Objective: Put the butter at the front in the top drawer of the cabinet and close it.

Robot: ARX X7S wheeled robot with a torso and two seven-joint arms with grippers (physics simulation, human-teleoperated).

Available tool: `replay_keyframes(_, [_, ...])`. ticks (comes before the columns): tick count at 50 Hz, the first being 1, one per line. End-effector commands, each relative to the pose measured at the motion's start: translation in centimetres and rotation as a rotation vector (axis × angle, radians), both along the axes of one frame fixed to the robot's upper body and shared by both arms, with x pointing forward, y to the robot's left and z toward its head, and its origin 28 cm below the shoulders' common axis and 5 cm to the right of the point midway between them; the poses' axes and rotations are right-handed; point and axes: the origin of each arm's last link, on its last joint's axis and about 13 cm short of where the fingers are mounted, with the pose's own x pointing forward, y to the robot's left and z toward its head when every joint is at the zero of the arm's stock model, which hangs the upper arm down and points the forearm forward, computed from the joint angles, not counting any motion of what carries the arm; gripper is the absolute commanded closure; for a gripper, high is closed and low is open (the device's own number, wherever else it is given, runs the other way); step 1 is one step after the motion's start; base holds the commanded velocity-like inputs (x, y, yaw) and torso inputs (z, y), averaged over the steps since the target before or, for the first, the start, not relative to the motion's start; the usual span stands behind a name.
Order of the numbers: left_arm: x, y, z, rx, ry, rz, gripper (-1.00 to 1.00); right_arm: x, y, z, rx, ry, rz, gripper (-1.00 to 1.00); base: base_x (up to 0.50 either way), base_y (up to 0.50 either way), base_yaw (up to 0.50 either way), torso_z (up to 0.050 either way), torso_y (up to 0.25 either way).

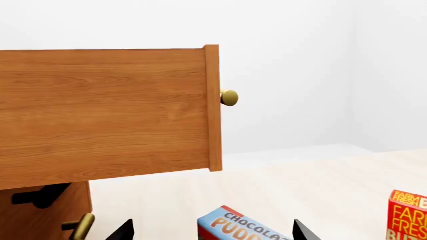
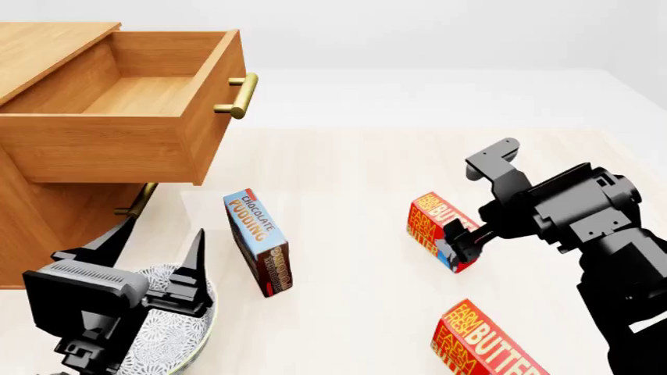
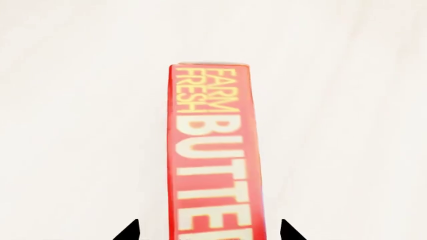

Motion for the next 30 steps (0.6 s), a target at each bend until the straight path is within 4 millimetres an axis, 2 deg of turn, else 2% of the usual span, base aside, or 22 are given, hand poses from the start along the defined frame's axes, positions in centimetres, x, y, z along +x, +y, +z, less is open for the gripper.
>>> replay_keyframes(1, [0.06,-0.10,0.04,-0.005,0.000,-0.008,-1.00,-0.06,-0.26,-0.15,-0.006,0.000,-0.014,-1.00,0.00,0.00,0.00,0.000,0.000])
replay_keyframes(16, [0.04,-0.20,0.18,0.003,-0.013,-0.015,-1.00,0.00,-0.27,0.10,-0.014,-0.006,-0.015,-1.00,0.00,0.00,0.00,0.000,0.000])
replay_keyframes(30, [0.00,-0.18,0.32,0.003,-0.022,-0.013,-1.00,-0.16,-0.08,0.26,-0.013,-0.008,-0.012,-1.00,0.00,0.00,0.00,0.001,-0.115])
